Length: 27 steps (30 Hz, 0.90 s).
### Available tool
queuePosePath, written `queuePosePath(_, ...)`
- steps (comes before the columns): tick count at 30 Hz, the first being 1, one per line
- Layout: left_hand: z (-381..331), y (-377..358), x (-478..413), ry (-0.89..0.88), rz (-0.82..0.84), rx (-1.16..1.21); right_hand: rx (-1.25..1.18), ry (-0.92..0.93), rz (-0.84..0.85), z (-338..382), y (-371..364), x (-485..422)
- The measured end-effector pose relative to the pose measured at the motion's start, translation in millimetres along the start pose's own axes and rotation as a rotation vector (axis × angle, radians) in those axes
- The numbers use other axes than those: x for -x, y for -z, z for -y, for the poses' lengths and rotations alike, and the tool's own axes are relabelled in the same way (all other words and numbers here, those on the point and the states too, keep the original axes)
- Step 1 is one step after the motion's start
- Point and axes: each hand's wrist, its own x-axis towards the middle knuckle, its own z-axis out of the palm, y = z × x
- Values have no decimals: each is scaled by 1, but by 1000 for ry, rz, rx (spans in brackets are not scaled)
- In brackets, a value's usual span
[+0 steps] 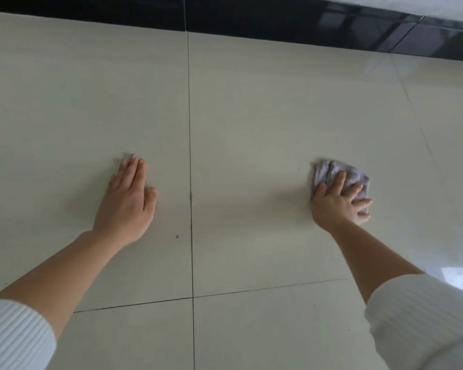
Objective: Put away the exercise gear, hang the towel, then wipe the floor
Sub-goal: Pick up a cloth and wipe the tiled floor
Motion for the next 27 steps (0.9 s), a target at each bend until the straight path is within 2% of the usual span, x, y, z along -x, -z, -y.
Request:
queuePosePath(3, 0, 2, 0, -12, 11, -30, -83, -144, 10, 20, -13, 30)
queuePosePath(6, -3, 7, -2, 7, 47, -33, -63, -56, 14, 37, -28, 73)
queuePosePath(9, -4, 12, -5, 18, 83, -26, 37, 222, 17, 52, -42, 114)
queuePosePath(15, 4, 9, 22, -50, 82, -39, 306, 947, 41, 49, -63, 173)
queuePosePath(17, 7, 6, 35, -55, 76, -49, 300, 1130, 40, 30, -69, 177)
queuePosePath(19, 9, 4, 45, -53, 83, -58, 285, 1238, 11, 9, -73, 173)
queuePosePath(23, 13, 5, 56, -26, 121, -72, 186, 1277, -30, -33, -65, 143)
queuePosePath(27, 15, 5, 63, -8, 117, -64, -5, 930, -126, -67, -52, 102)
